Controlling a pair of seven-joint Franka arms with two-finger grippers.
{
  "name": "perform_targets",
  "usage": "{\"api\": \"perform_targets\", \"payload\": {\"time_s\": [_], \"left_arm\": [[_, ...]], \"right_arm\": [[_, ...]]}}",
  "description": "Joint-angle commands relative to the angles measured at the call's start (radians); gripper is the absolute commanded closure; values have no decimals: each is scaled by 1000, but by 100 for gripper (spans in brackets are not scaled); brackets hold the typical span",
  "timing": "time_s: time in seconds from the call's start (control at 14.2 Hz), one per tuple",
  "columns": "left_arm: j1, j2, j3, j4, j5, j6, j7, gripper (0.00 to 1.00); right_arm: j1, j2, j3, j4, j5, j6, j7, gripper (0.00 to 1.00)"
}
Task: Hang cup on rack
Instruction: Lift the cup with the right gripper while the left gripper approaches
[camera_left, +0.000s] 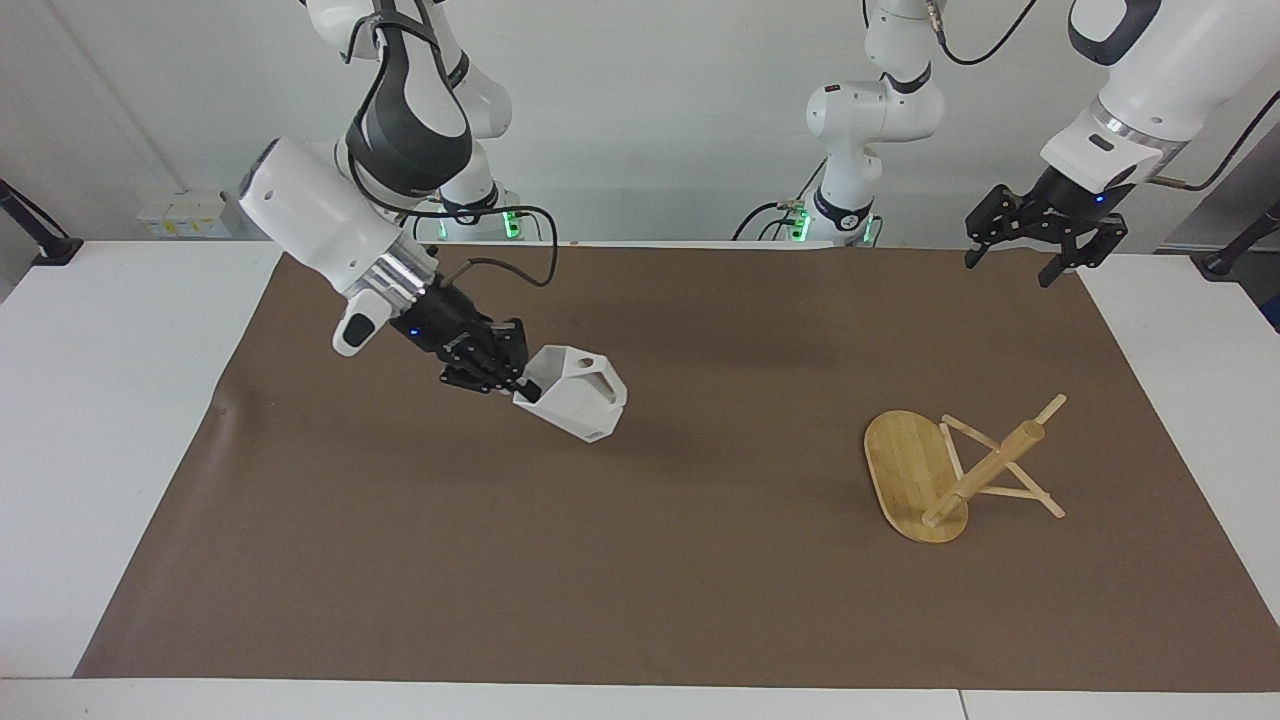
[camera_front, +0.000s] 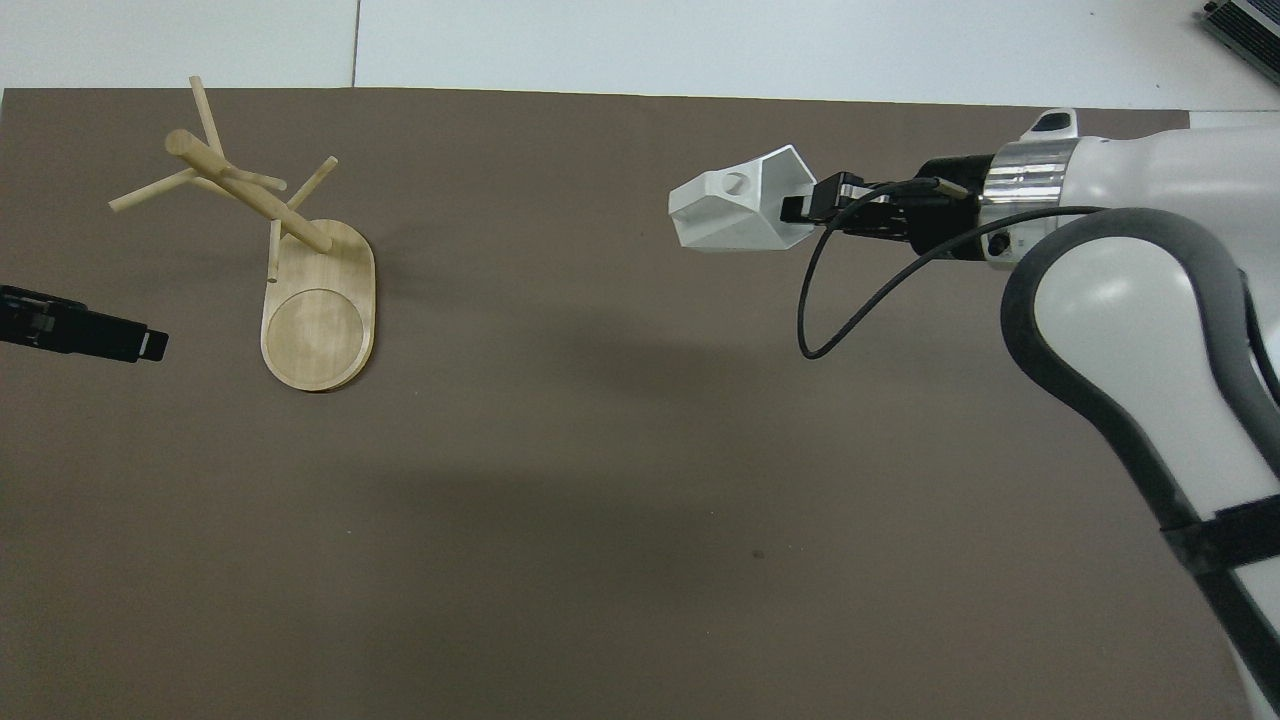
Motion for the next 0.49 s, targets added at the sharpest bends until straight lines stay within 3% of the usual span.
{"api": "perform_targets", "payload": {"time_s": [0.0, 0.42], "left_arm": [[-18, -50, 5, -69, -36, 56, 171, 0], [-47, -107, 2, -213, -131, 191, 606, 0]], "right_arm": [[72, -4, 7, 5, 130, 50, 20, 100], [202, -4, 7, 6, 137, 126, 65, 100]]}}
